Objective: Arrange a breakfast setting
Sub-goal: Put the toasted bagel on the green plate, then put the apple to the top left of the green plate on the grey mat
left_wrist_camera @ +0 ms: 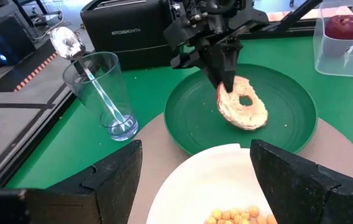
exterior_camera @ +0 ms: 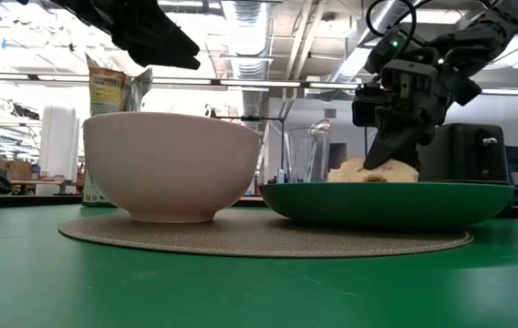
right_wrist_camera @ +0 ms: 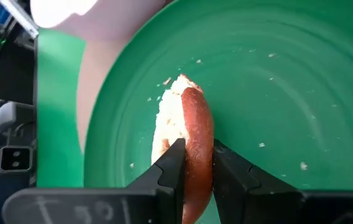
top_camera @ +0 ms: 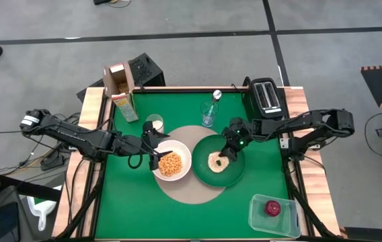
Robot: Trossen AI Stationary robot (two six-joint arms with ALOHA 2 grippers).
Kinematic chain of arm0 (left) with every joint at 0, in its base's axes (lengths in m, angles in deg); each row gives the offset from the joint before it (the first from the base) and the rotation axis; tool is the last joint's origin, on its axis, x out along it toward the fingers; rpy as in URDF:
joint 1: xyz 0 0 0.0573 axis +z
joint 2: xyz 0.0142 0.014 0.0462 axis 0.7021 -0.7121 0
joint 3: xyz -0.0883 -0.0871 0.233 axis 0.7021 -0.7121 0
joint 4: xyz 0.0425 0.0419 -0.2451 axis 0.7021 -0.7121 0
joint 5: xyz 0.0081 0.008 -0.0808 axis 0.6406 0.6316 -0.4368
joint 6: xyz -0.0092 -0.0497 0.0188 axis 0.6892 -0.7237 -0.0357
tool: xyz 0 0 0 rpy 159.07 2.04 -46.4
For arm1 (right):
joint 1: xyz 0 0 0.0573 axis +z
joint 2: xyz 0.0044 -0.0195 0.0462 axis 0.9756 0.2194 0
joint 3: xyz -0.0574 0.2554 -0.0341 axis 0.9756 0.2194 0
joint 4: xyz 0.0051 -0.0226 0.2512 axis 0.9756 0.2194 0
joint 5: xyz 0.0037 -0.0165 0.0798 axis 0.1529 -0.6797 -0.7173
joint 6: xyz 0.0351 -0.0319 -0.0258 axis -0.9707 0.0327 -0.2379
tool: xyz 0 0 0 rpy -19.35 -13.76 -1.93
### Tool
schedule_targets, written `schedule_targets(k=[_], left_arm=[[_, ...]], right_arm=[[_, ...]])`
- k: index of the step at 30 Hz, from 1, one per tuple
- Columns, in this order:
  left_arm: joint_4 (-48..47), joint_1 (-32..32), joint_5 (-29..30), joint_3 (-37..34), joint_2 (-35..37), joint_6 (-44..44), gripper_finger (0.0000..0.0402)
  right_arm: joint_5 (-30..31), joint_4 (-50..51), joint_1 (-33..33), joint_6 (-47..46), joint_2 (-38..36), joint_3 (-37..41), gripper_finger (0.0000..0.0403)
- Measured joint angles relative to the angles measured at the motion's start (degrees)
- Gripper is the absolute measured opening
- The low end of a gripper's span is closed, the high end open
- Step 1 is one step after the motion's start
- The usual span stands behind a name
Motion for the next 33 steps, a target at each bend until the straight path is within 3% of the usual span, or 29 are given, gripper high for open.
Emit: schedule_targets(k=[8,21,27,33], left_arm=[[0.26,0.0,0.0,0.0,0.0,-0.02,0.0286],[0.37,0.0,0.0,0.02,0.0,-0.02,0.0286],[0.37,0.0,-0.01,0.0,0.0,-0.02,0.0286],[0.41,0.0,-2.47,0.02,0.0,0.02,0.0286]], right_arm=[[1.06,0.12,0.08,0.04,0.0,0.0,0.0093],[1.22,0.33,0.09,0.2,0.0,0.0,0.015],[4.1,0.51,-0.3,1.68,0.0,-0.03,0.0174],[4.32,5.26,0.47,4.42,-3.2,-3.1,0.0181]])
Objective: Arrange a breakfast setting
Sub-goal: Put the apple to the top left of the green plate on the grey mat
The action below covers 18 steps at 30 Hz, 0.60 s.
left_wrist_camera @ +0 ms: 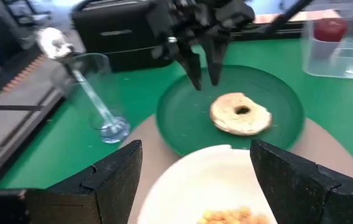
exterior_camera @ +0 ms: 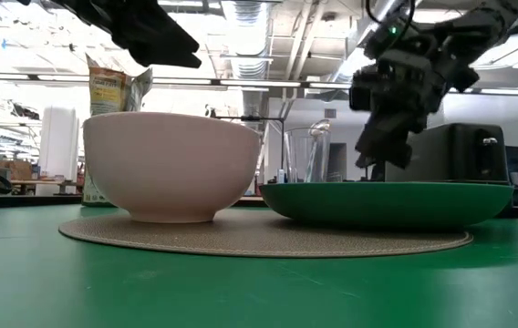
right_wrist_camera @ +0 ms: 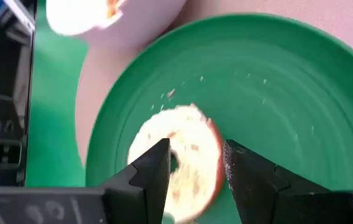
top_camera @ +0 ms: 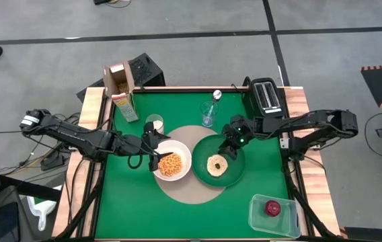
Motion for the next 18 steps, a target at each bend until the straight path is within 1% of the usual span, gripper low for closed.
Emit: schedule_targets(k=[2,5,11,14,18], left_arm=[[0.19,0.0,-1.28,-0.02,0.0,0.42,0.0286],[2.12,-0.02,-3.39,-0.92,0.0,0.4,0.0286],[10.29,-1.13,-6.09,-4.89,-0.04,0.32,0.0286],[11.85,-2.27,-6.15,-5.55,-0.04,-0.42,0.0286],[12.64,-3.69,-6.16,-5.55,-0.04,-1.32,0.0286]], right_arm=[[0.78,3.63,1.03,1.37,-1.87,-1.02,0.0178],[3.68,5.34,3.63,3.8,-4.87,-2.49,0.0173],[8.22,4.79,10.06,4.94,-9.49,-2.71,0.0168],[9.11,4.05,12.77,4.01,-10.22,-2.77,0.0166],[9.1,4.14,14.24,2.9,-9.79,-2.78,0.0167]])
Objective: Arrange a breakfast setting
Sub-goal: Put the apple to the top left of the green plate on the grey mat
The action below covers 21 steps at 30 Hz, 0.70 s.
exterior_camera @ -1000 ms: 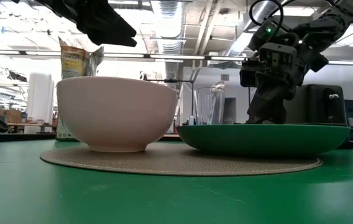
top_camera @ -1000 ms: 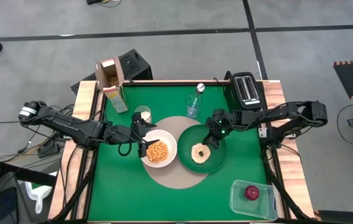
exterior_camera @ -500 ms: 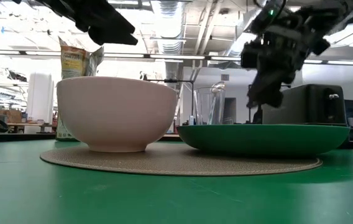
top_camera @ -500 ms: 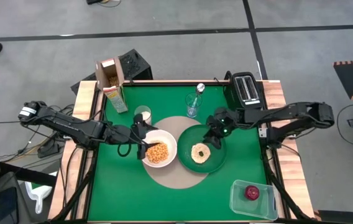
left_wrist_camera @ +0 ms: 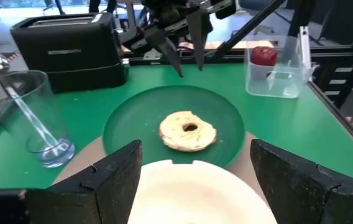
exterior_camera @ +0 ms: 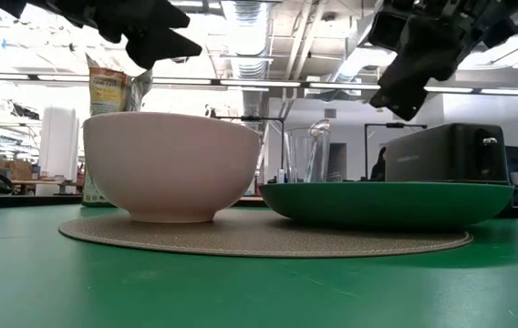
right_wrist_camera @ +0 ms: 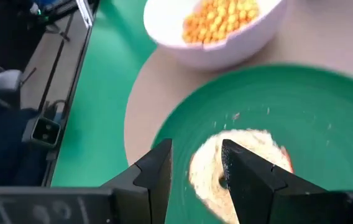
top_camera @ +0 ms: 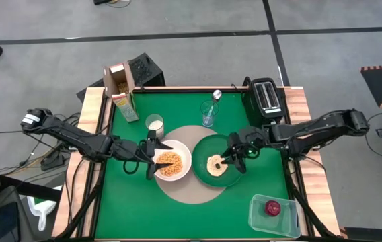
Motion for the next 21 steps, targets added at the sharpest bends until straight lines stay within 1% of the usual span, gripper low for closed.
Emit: schedule_targets(k=[4,6,8,14,18,21], left_arm=[[0.24,-1.45,0.1,0.0,0.0,-2.19,0.0286],[0.22,-2.27,0.18,0.0,0.0,-2.87,0.0286],[0.37,-3.08,0.43,0.0,0.0,-3.73,0.0286],[1.17,-5.7,1.08,0.02,-0.23,-8.23,0.0286],[2.98,-9.15,5.13,0.0,-2.5,-9.77,0.0286],[6.0,-11.63,8.24,0.0,-5.18,-10.38,0.0286]], right_arm=[[2.77,-5.0,-0.06,0.24,1.72,-0.13,0.0166],[2.81,-6.38,-0.04,0.26,2.51,0.11,0.0166],[2.9,-9.32,0.97,1.21,3.76,-0.17,0.0167],[2.7,-11.71,5.14,1.95,8.06,-0.04,0.0169],[2.64,-11.45,7.16,1.92,10.8,-1.62,0.0183],[2.55,-10.77,8.01,2.57,11.1,-3.78,0.0205]])
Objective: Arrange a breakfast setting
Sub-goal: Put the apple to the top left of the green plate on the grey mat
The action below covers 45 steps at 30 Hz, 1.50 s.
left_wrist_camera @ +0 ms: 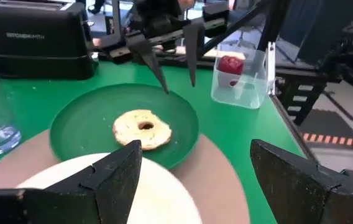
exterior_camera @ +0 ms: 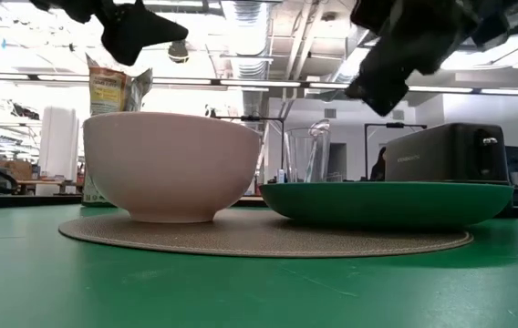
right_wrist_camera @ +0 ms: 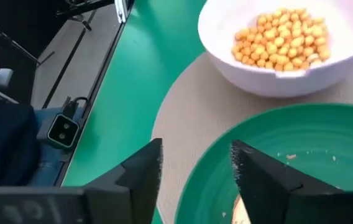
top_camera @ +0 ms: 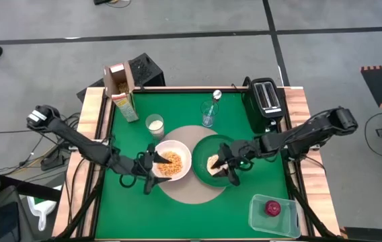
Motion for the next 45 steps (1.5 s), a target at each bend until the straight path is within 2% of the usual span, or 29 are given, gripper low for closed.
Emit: schedule_targets(k=[9,16,21,24,27,37,41,45], left_arm=[[7.1,-4.13,5.85,0.7,-9.03,-7.21,0.0286],[8.13,-5.76,7.28,5.22,-15.87,-9.11,0.0286],[11.21,-6.1,7.95,8.57,-20.74,-6.44,0.0286],[14.93,-6.35,5.69,10.02,-23.96,-3.86,0.0286],[15.61,-6.72,3.58,11.02,-25.76,-3.12,0.0286],[15.39,-8.95,3.58,11.02,-25.81,-2.7,0.0286],[15.41,-9.2,4.25,11.02,-25.81,-1.89,0.0286],[15.25,-9.27,4.3,11.02,-25.79,-1.83,0.0286]], right_arm=[[0.1,7.5,2.15,3.1,-0.01,-4.92,0.0283],[0.04,12.53,6.57,4.2,0.01,-8.45,0.0291],[0.04,17.87,9.8,1.95,0.01,-12.15,0.0291],[-0.01,21.73,11.64,-1.14,0.01,-14.09,0.0291],[-1.2,25.63,13.58,-6.12,0.01,-16.2,0.0291],[-1.4,34.42,21.79,-27.67,-0.04,-21.13,0.0291],[0.24,38.69,26.15,-39.38,-0.04,-21.38,0.0291],[0.13,42.89,29.79,-54.81,-0.04,-21.38,0.0291]])
